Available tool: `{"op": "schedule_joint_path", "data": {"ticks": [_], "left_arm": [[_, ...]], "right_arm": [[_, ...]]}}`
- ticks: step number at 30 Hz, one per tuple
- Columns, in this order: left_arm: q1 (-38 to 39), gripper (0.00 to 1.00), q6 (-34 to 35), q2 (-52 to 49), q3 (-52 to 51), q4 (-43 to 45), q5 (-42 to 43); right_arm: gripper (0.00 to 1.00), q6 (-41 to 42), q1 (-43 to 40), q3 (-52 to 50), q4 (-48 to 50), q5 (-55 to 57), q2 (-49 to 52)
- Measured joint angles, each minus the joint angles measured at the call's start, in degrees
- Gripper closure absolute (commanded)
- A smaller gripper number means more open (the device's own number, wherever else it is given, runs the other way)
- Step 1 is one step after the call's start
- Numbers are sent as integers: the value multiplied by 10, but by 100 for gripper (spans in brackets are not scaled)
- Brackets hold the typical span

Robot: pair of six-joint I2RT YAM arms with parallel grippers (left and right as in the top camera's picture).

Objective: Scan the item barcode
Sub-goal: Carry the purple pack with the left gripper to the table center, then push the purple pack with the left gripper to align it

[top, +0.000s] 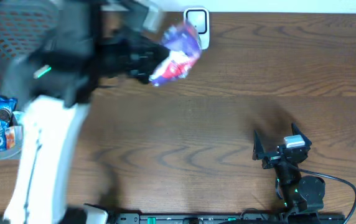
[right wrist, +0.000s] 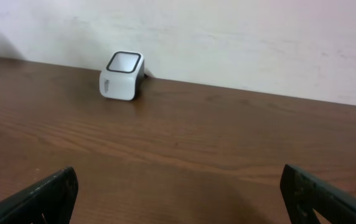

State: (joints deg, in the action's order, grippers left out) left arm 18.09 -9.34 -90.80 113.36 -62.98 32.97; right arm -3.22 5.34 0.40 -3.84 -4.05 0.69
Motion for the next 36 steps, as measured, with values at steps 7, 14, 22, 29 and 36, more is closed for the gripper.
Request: {"op": "schedule_joint_path", "data": {"ticks": [7, 14, 22, 29, 36], "left_arm": [[89, 78, -47, -188, -4, 7, -92], [129, 2, -35, -297, -5, 52, -107], [33, 46, 23, -215, 13, 58, -109], [-30, 30, 128, -114, 33, -150, -104], [56, 31, 199, -148, -192, -89, -97]], "right_arm": [[1, 0, 0, 0, 0, 0, 0], [1, 0, 0, 0, 0, 0, 0], [1, 0, 0, 0, 0, 0, 0], [1, 0, 0, 0, 0, 0, 0], [1, 0, 0, 0, 0, 0, 0]]}}
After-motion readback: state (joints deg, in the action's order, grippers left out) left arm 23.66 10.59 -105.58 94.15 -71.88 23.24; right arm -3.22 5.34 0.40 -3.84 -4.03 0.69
